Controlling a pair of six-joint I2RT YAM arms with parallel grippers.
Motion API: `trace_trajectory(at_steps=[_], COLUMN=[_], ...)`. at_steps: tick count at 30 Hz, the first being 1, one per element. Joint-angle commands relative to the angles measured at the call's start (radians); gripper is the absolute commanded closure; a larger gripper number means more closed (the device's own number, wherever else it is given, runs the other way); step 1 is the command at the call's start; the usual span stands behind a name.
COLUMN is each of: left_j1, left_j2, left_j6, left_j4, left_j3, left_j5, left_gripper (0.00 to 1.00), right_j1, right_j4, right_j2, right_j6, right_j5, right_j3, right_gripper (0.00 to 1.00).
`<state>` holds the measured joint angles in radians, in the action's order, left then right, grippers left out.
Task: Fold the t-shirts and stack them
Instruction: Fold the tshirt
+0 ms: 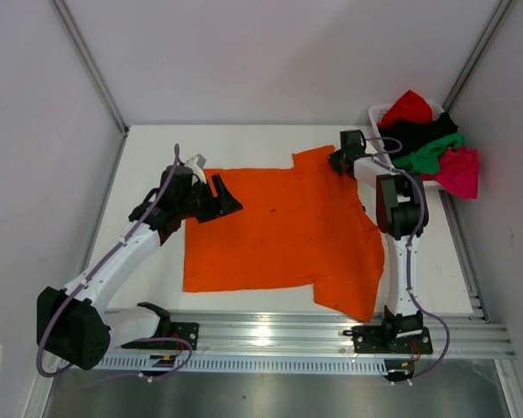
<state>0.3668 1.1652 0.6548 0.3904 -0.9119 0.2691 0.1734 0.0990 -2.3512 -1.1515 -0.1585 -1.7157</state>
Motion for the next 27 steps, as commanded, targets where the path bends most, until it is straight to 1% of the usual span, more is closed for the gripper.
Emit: trace_trajectory(at_steps=[1, 3, 6, 8, 10, 11, 12, 15, 17, 21, 27], left_j1=[-0.006, -0.006, -0.006, -0.006, -0.006, -0.006, -0.006, -0.006, -0.006, -0.006, -0.006], left_j2=[0.005, 0.008, 0.004, -0.002, -0.004, -0.004, -0.001, 0.008, 0.013, 0.028, 0.033], left_j6=[-0.003, -0.001, -0.003, -0.003, -0.004, -0.006, -0.007, -0.007, -0.007, -0.009, -0.006], left_j4=[-0.030, -0.035, -0.036, -0.039, -0.044, -0.048, -0.050, -0.064, -0.076, -0.082, -0.091], left_j3=[-0.012, -0.010, -0.002, 0.002, 0.011, 0.013, 0.018, 0.028, 0.033, 0.036, 0.041], left_j5=[0.018, 0.024, 0.022, 0.019, 0.019, 0.019, 0.019, 0.030, 0.039, 0.048, 0.050], left_gripper=[0.28, 0.28, 0.28, 0.28, 0.28, 0.28, 0.28, 0.28, 0.28, 0.29, 0.29], right_j1=[-0.005, -0.005, 0.000, 0.009, 0.018, 0.027, 0.029, 0.037, 0.043, 0.064, 0.097], right_j4=[0.120, 0.104, 0.006, -0.074, -0.178, -0.205, -0.234, -0.341, -0.381, -0.384, -0.283], right_j2=[0.001, 0.003, 0.016, 0.023, 0.038, 0.044, 0.049, 0.076, 0.086, 0.107, 0.187], right_j6=[0.050, 0.065, 0.094, 0.150, 0.203, 0.254, 0.275, 0.309, 0.318, 0.364, 0.377], right_j5=[-0.046, -0.041, -0.029, -0.032, -0.030, -0.029, -0.026, 0.000, 0.013, -0.024, -0.127], right_j3=[0.076, 0.083, 0.117, 0.129, 0.146, 0.152, 0.160, 0.202, 0.215, 0.211, 0.177], right_gripper=[1.00, 0.98, 0.89, 0.86, 0.80, 0.76, 0.70, 0.64, 0.63, 0.63, 0.63])
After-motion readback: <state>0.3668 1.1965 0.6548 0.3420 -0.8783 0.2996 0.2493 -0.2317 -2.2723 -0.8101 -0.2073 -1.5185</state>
